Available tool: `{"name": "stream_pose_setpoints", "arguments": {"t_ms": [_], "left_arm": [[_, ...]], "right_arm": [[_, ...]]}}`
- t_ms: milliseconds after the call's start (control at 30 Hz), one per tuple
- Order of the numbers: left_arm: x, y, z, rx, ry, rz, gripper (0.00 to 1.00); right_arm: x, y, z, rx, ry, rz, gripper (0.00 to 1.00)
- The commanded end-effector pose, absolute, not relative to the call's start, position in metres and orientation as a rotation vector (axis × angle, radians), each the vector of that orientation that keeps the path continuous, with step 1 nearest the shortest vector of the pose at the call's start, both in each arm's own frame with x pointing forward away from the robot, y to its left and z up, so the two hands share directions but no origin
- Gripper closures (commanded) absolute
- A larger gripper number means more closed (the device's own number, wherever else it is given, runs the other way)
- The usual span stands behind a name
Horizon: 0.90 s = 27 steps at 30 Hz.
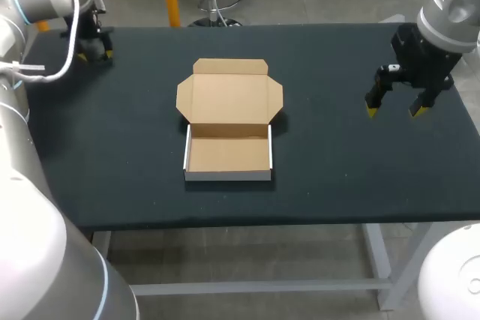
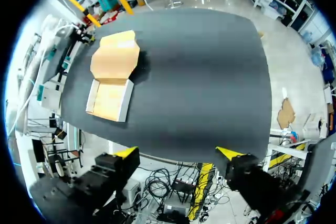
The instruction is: Assemble the packaging by folding the flat box into shape, placing the metal phone stand inside, and closing the box properly
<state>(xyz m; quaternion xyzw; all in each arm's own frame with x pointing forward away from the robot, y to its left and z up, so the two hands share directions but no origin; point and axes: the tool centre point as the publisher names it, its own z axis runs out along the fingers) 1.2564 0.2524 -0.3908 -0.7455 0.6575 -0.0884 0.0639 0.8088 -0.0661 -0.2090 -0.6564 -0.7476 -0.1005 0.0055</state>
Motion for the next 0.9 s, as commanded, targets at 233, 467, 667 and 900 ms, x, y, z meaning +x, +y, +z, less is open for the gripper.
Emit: {"name": "stream_pose_setpoints", "arguments": {"t_ms": [233, 467, 667, 900], "left_arm": [[1.228, 0.25, -0.364, -2.248, 2.091, -0.241, 1.0], [1.204, 0.248, -0.355, -2.18, 2.12, -0.322, 1.0], [1.185, 0.245, -0.35, -2.125, 2.151, -0.392, 1.0], [1.157, 0.239, -0.342, -2.051, 2.192, -0.47, 1.0]], "right_arm": [[0.813, -0.062, -0.204, -1.991, -2.457, -0.319, 0.0], [0.819, -0.055, -0.201, -1.826, -2.677, -0.358, 0.0], [0.821, -0.051, -0.2, -1.654, -2.83, -0.425, 0.0], [0.82, -0.045, -0.2, -1.39, -2.939, -0.616, 0.0]]}}
